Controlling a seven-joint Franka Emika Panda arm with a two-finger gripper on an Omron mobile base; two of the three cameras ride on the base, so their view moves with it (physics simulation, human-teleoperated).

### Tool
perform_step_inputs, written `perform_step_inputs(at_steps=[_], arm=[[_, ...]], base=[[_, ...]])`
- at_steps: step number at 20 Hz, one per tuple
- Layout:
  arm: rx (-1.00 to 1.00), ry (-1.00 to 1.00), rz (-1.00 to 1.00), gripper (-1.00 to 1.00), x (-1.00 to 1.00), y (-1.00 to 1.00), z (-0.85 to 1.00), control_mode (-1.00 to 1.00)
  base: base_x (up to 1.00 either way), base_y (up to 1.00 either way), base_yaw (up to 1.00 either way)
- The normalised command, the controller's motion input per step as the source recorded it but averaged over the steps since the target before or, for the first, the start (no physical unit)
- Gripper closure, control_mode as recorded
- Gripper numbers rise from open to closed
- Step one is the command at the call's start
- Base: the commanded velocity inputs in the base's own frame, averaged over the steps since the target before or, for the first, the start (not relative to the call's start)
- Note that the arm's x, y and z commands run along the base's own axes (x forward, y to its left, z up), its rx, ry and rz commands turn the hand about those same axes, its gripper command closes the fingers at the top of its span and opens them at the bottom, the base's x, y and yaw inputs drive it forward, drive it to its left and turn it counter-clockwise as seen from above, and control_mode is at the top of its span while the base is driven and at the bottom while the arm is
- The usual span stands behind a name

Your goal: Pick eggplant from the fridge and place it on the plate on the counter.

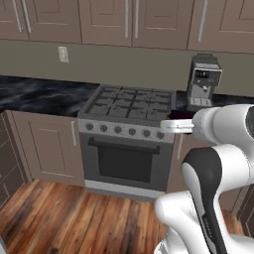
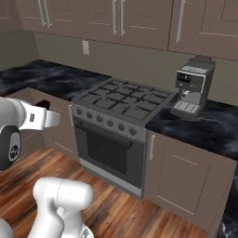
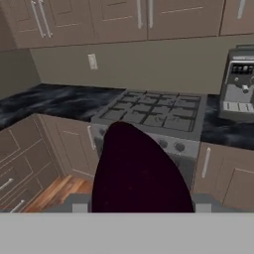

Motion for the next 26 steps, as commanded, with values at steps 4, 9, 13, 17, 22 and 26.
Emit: perform_step_inputs(at_steps=[4,9,13,17,22,26], arm=[[0.00,0.00,0.00,1.00,0.00,0.00,0.00,1.00],[0.00,0.00,0.00,1.00,0.00,0.00,0.00,1.00],[0.00,0.00,0.00,1.00,0.00,0.00,0.00,1.00],[0.00,0.00,0.00,1.00,0.00,0.00,0.00,1.00],[0.00,0.00,0.00,1.00,0.00,0.00,0.00,1.00],[0.00,0.00,0.00,1.00,0.00,0.00,0.00,1.00]], base=[[0.48,-0.02,0.27],[0.49,0.00,0.29],[0.50,0.00,0.31],[0.49,0.00,0.32],[0.48,0.00,0.31],[0.46,0.00,0.31]])
